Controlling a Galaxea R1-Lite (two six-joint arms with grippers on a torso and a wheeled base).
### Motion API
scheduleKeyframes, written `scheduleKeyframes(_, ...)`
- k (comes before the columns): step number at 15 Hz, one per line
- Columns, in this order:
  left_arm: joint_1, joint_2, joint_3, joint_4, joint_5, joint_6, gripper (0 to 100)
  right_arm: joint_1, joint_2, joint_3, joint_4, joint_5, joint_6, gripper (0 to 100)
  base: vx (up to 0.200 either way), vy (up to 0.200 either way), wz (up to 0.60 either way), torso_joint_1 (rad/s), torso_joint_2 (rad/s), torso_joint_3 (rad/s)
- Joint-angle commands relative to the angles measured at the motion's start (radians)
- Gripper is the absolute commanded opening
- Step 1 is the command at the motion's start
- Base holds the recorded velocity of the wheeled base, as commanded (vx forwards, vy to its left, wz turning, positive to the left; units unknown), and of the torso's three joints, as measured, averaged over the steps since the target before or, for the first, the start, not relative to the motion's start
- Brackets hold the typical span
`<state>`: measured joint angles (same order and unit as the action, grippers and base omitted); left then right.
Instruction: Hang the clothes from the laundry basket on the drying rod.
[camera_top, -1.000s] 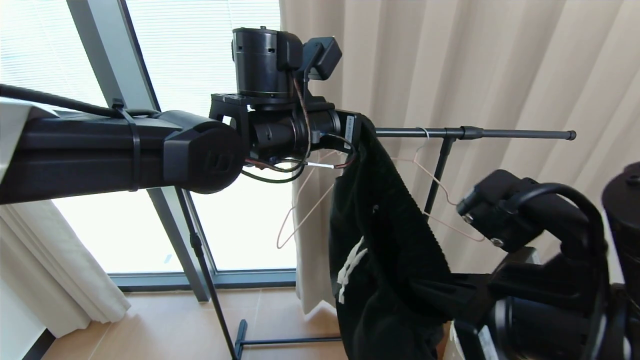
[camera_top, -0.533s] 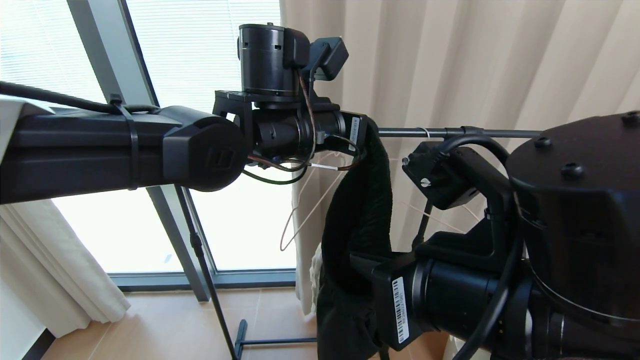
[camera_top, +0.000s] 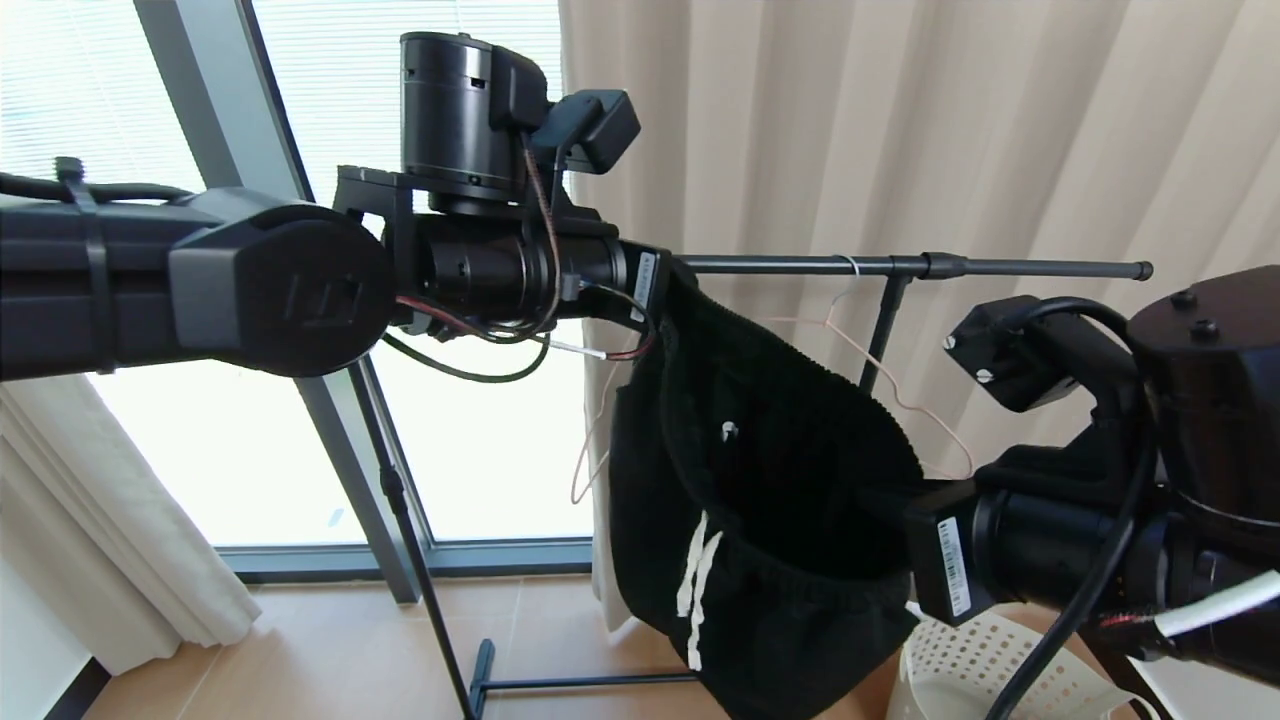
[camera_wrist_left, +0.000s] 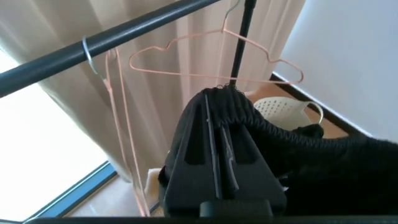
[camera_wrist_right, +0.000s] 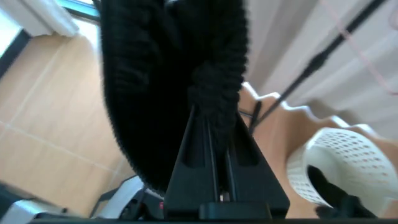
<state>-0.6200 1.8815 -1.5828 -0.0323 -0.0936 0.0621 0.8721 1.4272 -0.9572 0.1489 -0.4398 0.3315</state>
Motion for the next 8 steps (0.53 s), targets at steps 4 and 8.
scheduleKeyframes(4,0.017,-0.252,0.231,0.094,0.008,0.153,0,-0.286,0.125,-0.112,-0.1,-0.04,-0.132,0,0.0,0.0,0.0,0.0,0.0,0.0)
scheduleKeyframes(8,-0.032,-0.355,0.468,0.098,0.008,0.208,0,-0.289,0.291,-0.321,-0.12,-0.099,-0.127,0,0.0,0.0,0.0,0.0,0.0,0.0)
